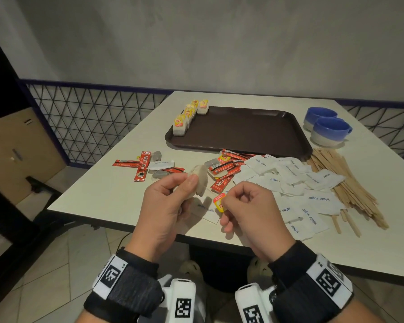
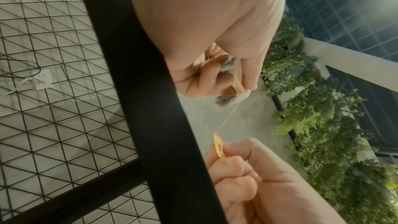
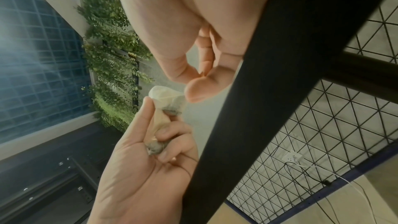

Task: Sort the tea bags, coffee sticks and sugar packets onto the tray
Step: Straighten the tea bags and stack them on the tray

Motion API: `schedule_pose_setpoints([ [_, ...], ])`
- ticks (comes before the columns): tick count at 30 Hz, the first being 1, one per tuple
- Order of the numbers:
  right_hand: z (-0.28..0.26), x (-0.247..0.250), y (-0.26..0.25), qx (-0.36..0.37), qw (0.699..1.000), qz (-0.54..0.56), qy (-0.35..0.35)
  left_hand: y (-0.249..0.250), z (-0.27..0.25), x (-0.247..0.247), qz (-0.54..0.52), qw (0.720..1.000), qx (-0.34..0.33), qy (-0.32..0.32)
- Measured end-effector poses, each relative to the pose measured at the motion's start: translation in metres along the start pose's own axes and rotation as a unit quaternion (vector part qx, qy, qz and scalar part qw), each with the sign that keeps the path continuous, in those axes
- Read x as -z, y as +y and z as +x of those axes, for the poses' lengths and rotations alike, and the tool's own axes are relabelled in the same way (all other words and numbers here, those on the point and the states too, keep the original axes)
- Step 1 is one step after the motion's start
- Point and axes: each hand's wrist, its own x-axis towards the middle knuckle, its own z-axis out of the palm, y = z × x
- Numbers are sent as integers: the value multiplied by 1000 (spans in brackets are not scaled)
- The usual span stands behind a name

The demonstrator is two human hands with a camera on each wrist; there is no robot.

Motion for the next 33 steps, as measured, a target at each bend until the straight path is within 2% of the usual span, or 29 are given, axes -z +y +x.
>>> schedule_pose_setpoints([
  [6, 3, -1, -2, -18, 1000, -11, -7, -1, 1, 10, -1, 997, 25, -78],
  [10, 2, -1, -2, -1, 1000, -6, -7, 0, 2, 12, 5, 992, 39, -121],
  [21, -3, 2, 2, 82, 995, 58, -21, 5, 1, 6, 70, 988, 72, -120],
  [25, -6, 4, 1, 69, 990, 113, -58, 8, 2, 3, 97, 985, 79, -116],
  [30, -7, 5, 4, 128, 985, 81, -77, 11, 1, -3, 110, 985, 81, -105],
  [33, -7, 6, 5, 131, 985, 79, -74, 10, 1, -6, 117, 986, 74, -87],
])
